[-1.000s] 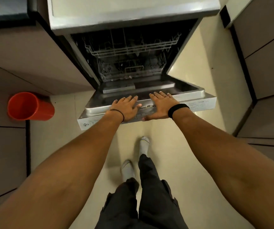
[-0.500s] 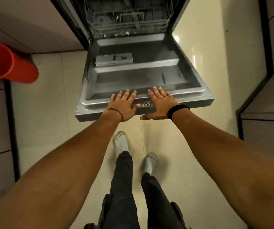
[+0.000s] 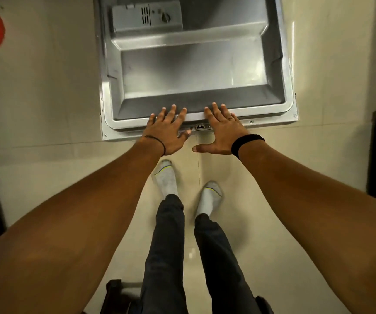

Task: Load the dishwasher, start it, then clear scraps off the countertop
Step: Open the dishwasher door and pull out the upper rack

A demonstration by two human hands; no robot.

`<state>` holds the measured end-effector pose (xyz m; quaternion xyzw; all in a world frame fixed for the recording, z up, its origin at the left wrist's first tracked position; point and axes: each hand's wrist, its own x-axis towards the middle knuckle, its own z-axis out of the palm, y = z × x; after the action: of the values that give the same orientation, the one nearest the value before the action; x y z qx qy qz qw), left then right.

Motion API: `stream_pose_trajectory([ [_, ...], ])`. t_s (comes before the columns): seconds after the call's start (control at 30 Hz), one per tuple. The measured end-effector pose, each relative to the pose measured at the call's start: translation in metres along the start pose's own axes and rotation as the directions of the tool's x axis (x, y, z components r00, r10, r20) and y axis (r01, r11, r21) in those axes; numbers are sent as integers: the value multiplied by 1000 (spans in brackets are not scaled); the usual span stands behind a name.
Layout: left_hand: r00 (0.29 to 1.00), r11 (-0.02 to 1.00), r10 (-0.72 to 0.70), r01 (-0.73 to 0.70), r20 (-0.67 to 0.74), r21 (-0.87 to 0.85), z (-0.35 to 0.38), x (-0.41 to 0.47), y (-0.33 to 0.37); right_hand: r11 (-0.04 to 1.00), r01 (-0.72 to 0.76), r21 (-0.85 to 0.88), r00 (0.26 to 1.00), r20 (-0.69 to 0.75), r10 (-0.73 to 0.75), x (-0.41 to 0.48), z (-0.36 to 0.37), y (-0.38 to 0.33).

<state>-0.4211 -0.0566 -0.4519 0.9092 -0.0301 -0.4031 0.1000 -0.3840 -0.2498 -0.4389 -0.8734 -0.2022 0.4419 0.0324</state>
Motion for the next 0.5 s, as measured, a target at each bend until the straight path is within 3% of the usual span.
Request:
stream_pose_trajectory([
  [0.5,998,999,22,-20,64,-29,100,92,-27,1000,-10,-3,996,83,10,95,87,30],
])
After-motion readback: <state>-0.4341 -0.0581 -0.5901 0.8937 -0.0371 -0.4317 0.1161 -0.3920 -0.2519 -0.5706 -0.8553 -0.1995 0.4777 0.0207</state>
